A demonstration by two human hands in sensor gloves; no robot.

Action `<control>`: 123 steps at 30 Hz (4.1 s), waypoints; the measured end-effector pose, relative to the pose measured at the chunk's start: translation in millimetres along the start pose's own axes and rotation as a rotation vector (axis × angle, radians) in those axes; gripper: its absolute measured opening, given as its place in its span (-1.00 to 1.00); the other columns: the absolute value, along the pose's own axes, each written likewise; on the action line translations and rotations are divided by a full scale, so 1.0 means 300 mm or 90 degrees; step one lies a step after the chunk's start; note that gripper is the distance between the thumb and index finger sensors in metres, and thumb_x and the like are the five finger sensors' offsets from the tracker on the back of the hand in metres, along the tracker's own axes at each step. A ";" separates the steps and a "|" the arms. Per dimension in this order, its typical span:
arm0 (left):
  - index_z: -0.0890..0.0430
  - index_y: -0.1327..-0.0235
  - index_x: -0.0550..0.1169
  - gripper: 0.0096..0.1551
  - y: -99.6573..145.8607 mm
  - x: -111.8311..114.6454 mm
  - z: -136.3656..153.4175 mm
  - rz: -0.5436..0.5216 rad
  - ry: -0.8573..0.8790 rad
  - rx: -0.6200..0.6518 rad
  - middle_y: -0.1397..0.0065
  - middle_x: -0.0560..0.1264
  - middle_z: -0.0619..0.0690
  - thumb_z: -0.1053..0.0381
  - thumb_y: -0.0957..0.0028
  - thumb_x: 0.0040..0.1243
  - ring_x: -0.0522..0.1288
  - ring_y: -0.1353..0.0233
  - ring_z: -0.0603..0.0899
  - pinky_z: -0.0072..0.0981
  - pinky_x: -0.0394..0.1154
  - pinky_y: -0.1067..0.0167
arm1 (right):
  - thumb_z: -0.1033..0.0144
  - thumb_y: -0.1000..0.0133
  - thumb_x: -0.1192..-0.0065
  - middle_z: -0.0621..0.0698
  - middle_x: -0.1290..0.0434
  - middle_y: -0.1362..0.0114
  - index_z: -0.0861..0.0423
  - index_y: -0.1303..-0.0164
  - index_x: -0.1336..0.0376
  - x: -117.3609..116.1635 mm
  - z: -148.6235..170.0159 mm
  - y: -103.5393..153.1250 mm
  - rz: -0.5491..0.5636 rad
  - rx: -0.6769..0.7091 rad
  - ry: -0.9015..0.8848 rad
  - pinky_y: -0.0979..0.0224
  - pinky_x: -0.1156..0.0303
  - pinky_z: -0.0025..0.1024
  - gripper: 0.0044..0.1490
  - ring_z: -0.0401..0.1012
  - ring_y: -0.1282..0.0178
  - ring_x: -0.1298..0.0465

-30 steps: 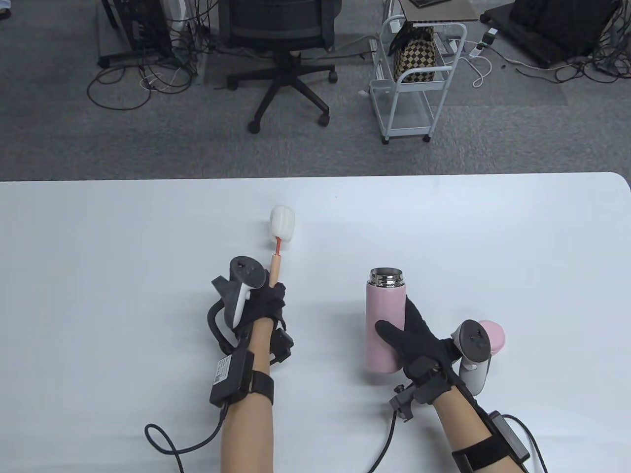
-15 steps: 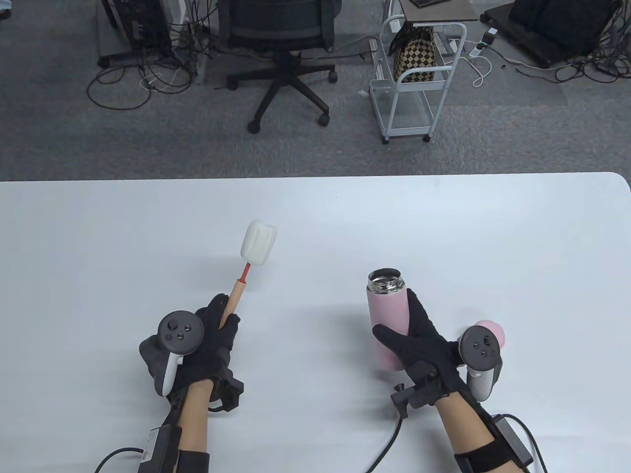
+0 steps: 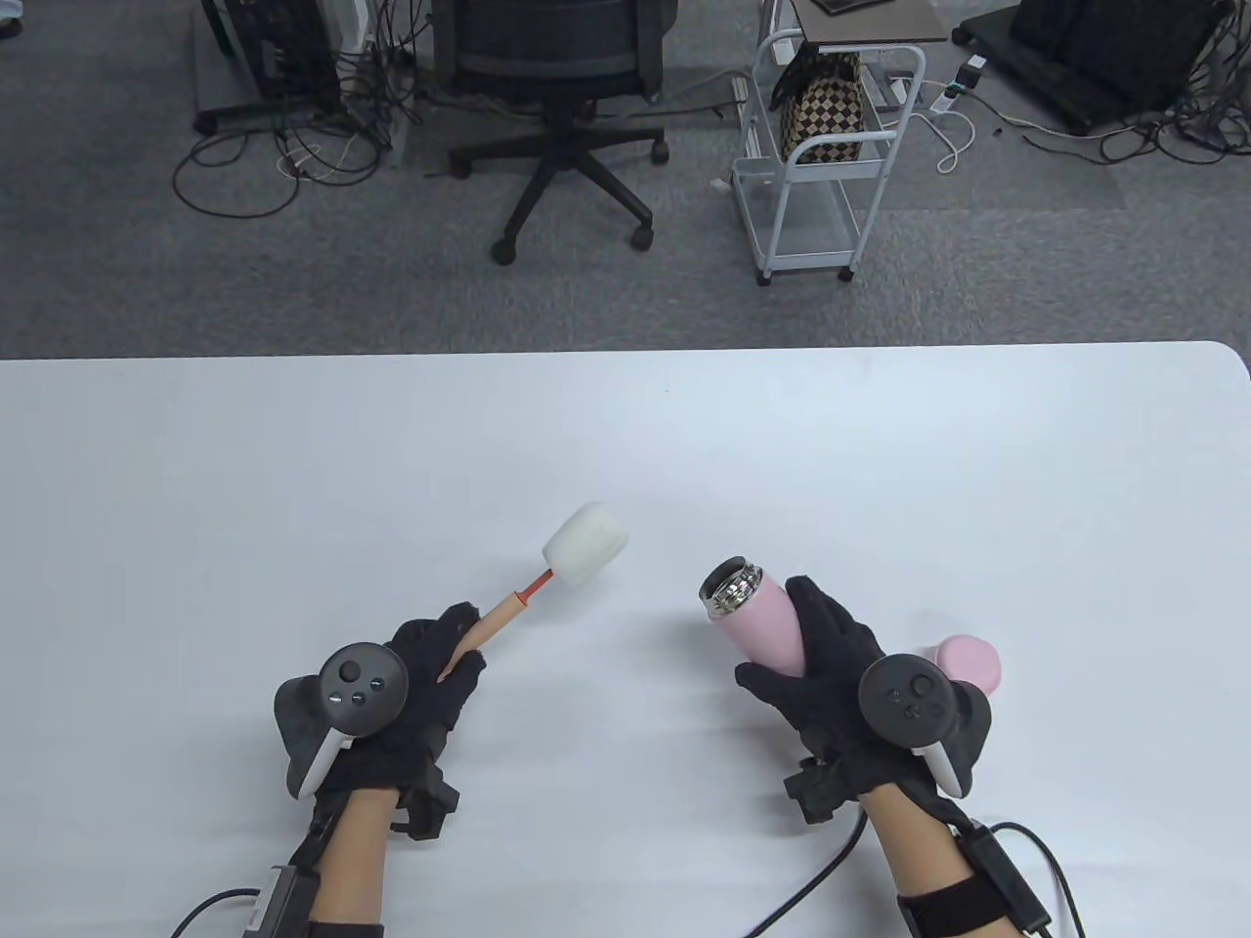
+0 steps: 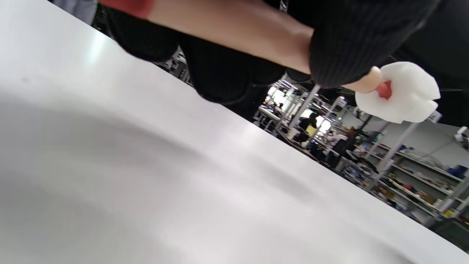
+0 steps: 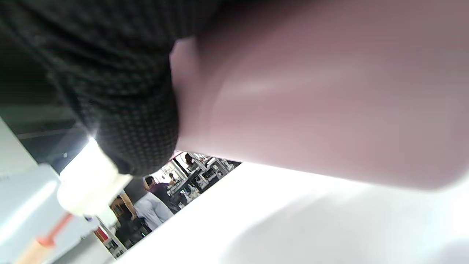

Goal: Insert cup brush into the thermos (Clean the thermos with cup brush)

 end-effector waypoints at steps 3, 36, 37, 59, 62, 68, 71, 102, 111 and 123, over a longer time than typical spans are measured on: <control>-0.27 -0.56 0.46 -0.40 0.011 0.017 -0.049 0.022 -0.007 0.036 -0.48 0.51 -0.13 -0.20 -0.24 0.34 0.61 -0.28 0.07 0.19 0.35 -0.35 | -0.14 0.05 -0.62 0.03 -0.20 -0.64 -0.08 -0.48 -0.15 -0.007 -0.015 0.006 0.001 0.016 0.041 -0.47 -0.25 0.18 -0.02 0.17 -0.59 -0.24; -0.33 -0.49 0.49 -0.43 0.053 0.152 -0.238 0.176 -0.132 0.219 -0.41 0.58 -0.17 -0.34 -0.20 0.31 0.65 -0.20 0.01 0.17 0.37 -0.36 | -0.15 0.11 -0.65 -0.12 -0.23 -0.63 -0.18 -0.44 -0.18 -0.165 -0.236 0.095 -0.138 0.287 0.133 -0.50 -0.25 0.16 -0.04 0.09 -0.63 -0.26; -0.35 -0.46 0.51 -0.45 0.058 0.157 -0.252 0.168 -0.135 0.224 -0.40 0.59 -0.18 -0.34 -0.20 0.32 0.65 -0.19 0.01 0.17 0.37 -0.35 | -0.14 0.11 -0.65 -0.11 -0.23 -0.63 -0.17 -0.44 -0.18 -0.172 -0.253 0.105 -0.135 0.293 0.139 -0.50 -0.24 0.16 -0.04 0.09 -0.63 -0.25; -0.28 -0.37 0.62 -0.42 0.030 0.017 -0.098 0.109 -0.083 0.160 -0.23 0.69 -0.12 -0.44 -0.12 0.31 0.70 -0.07 -0.01 0.12 0.42 -0.33 | -0.12 0.12 -0.66 -0.16 -0.21 -0.65 -0.23 -0.43 -0.17 -0.058 -0.153 0.041 -0.069 0.252 0.202 -0.53 -0.21 0.20 -0.04 0.08 -0.67 -0.22; -0.28 -0.36 0.63 -0.42 0.028 -0.011 -0.060 0.096 -0.080 0.138 -0.23 0.69 -0.12 -0.44 -0.11 0.32 0.70 -0.06 0.00 0.13 0.42 -0.33 | -0.10 0.12 -0.66 -0.15 -0.21 -0.65 -0.22 -0.43 -0.17 -0.032 -0.122 0.032 -0.048 0.222 0.213 -0.53 -0.20 0.22 -0.05 0.08 -0.67 -0.22; -0.28 -0.35 0.63 -0.43 0.030 -0.045 -0.030 0.066 -0.053 0.122 -0.23 0.70 -0.11 -0.43 -0.11 0.34 0.70 -0.06 0.01 0.15 0.41 -0.32 | -0.11 0.10 -0.65 -0.14 -0.21 -0.65 -0.21 -0.44 -0.17 -0.001 -0.067 0.015 -0.029 0.180 0.204 -0.52 -0.20 0.22 -0.05 0.09 -0.67 -0.22; -0.28 -0.35 0.64 -0.43 0.030 -0.032 -0.048 0.076 -0.077 0.132 -0.22 0.70 -0.12 -0.43 -0.11 0.34 0.70 -0.07 0.00 0.14 0.41 -0.33 | -0.12 0.10 -0.65 -0.15 -0.21 -0.65 -0.21 -0.44 -0.16 -0.006 -0.085 0.020 -0.034 0.194 0.191 -0.52 -0.21 0.21 -0.05 0.09 -0.67 -0.23; -0.37 -0.29 0.62 -0.52 0.049 0.135 -0.211 0.150 -0.144 0.229 -0.23 0.69 -0.16 -0.46 -0.15 0.29 0.70 -0.07 -0.02 0.13 0.41 -0.33 | -0.15 0.07 -0.61 -0.10 -0.20 -0.65 -0.18 -0.46 -0.15 -0.183 -0.315 0.137 -0.117 0.314 0.196 -0.51 -0.23 0.17 -0.05 0.11 -0.64 -0.23; -0.29 -0.33 0.64 -0.42 0.017 0.036 -0.080 0.105 -0.089 0.167 -0.19 0.70 -0.13 -0.45 -0.06 0.36 0.70 -0.05 -0.01 0.12 0.41 -0.33 | -0.13 0.07 -0.63 -0.13 -0.20 -0.66 -0.20 -0.46 -0.15 -0.112 -0.206 0.066 -0.076 0.244 0.215 -0.52 -0.21 0.18 -0.05 0.11 -0.66 -0.22; -0.27 -0.39 0.60 -0.42 0.000 -0.045 0.088 -0.007 -0.075 0.048 -0.30 0.65 -0.14 -0.37 -0.10 0.38 0.66 -0.16 0.02 0.17 0.37 -0.36 | -0.14 0.01 -0.58 -0.02 -0.19 -0.65 -0.11 -0.49 -0.13 -0.021 -0.054 0.015 -0.023 0.081 0.087 -0.48 -0.26 0.19 -0.05 0.19 -0.62 -0.24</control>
Point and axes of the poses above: the tracker on the back of each hand, its own z axis roughly to the little-finger side, its own y axis roughly from the fingertips to the wrist, x = y × z, the point moved 4 cm from there along -y, roughly from the wrist to the fingertips
